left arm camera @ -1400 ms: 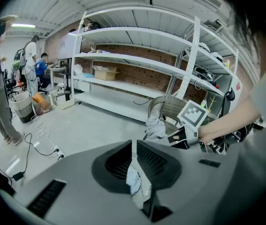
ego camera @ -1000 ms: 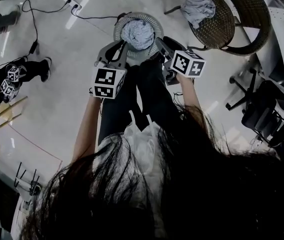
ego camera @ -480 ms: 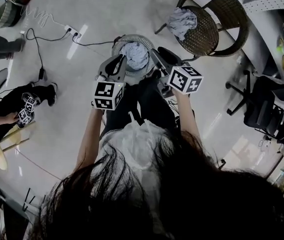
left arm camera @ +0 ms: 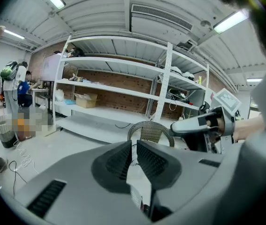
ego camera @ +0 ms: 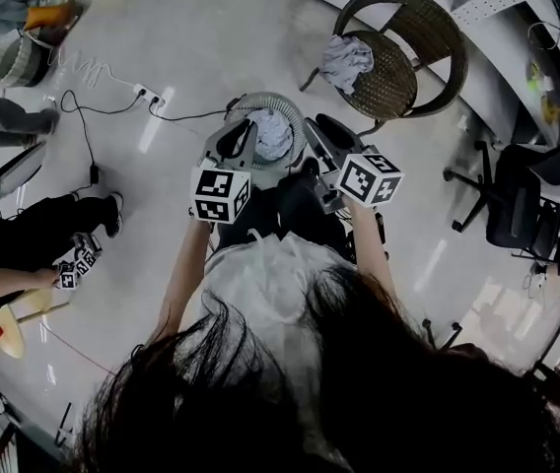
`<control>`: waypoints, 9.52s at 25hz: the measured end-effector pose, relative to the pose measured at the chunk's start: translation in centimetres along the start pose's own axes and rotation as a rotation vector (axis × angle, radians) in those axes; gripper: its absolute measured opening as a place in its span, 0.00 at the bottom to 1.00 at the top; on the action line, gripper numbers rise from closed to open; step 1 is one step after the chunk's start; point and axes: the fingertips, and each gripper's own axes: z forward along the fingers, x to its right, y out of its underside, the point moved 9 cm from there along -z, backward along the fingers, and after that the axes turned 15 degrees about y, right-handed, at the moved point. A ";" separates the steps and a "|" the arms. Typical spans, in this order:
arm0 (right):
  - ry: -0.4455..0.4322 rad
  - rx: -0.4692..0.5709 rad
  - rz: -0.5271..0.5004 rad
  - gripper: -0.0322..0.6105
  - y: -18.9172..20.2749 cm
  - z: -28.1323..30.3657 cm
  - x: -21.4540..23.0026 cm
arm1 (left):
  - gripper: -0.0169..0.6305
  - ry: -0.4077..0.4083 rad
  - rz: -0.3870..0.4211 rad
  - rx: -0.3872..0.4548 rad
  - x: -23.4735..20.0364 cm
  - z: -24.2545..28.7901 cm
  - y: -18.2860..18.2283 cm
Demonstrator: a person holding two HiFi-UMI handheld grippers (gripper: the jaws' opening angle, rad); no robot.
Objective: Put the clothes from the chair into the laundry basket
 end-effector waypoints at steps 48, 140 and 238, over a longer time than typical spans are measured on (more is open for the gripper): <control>0.040 -0.166 -0.043 0.27 -13.0 12.4 23.9 | 0.09 0.003 -0.061 -0.126 0.7 26.2 -4.7; -0.019 -0.413 0.077 0.15 -3.6 13.4 7.2 | 0.09 -0.261 -0.136 -0.051 -2.2 -1.2 6.0; -0.193 -0.579 -0.592 0.16 7.2 17.8 -1.4 | 0.09 -0.435 -0.293 -0.074 -2.8 -3.0 9.9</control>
